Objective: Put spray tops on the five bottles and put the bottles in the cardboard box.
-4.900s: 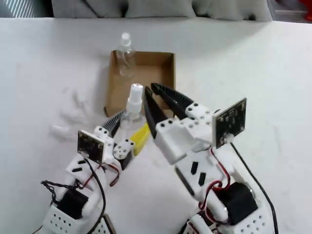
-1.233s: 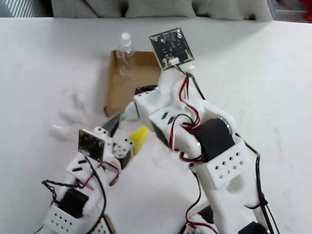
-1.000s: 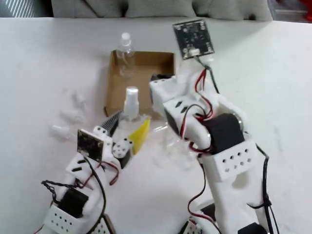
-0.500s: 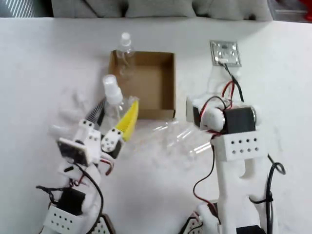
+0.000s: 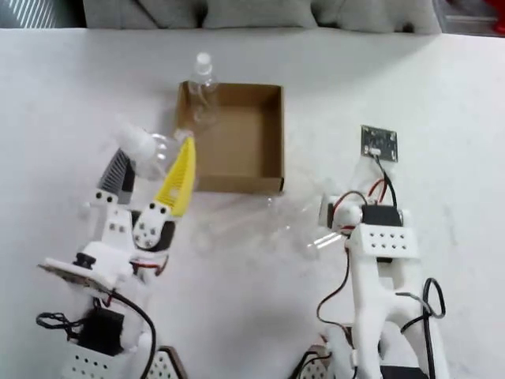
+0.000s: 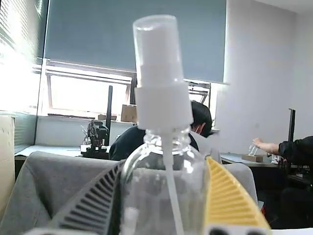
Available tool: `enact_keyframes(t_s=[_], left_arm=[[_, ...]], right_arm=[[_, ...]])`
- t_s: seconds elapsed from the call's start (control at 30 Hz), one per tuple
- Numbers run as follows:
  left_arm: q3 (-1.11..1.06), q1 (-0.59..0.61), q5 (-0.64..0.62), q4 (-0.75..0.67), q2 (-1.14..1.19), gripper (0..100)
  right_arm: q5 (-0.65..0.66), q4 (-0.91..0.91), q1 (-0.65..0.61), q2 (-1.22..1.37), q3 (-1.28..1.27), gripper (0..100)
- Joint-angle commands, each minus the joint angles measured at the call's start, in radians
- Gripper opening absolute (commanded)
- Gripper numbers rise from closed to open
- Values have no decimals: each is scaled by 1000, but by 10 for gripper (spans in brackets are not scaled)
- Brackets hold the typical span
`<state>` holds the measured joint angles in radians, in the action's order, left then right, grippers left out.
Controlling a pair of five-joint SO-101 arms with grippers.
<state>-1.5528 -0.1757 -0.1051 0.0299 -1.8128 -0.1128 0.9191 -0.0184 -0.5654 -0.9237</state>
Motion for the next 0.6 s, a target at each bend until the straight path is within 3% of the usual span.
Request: enact_keyframes(t_s=[0.0,0.17,0.4,0.57], left_arm=[[98,10,48,-28,74,20],[198,10,64,-196,380,20],[367,48,64,-311,829,20],[420,59,60,-516,1138,20]], right_arm=[[-2,-35,22,-30,-3,18],[-2,-38,18,-21,-3,18],[-2,-38,21,-21,-5,18],[-2,-38,19,-21,-5,18]])
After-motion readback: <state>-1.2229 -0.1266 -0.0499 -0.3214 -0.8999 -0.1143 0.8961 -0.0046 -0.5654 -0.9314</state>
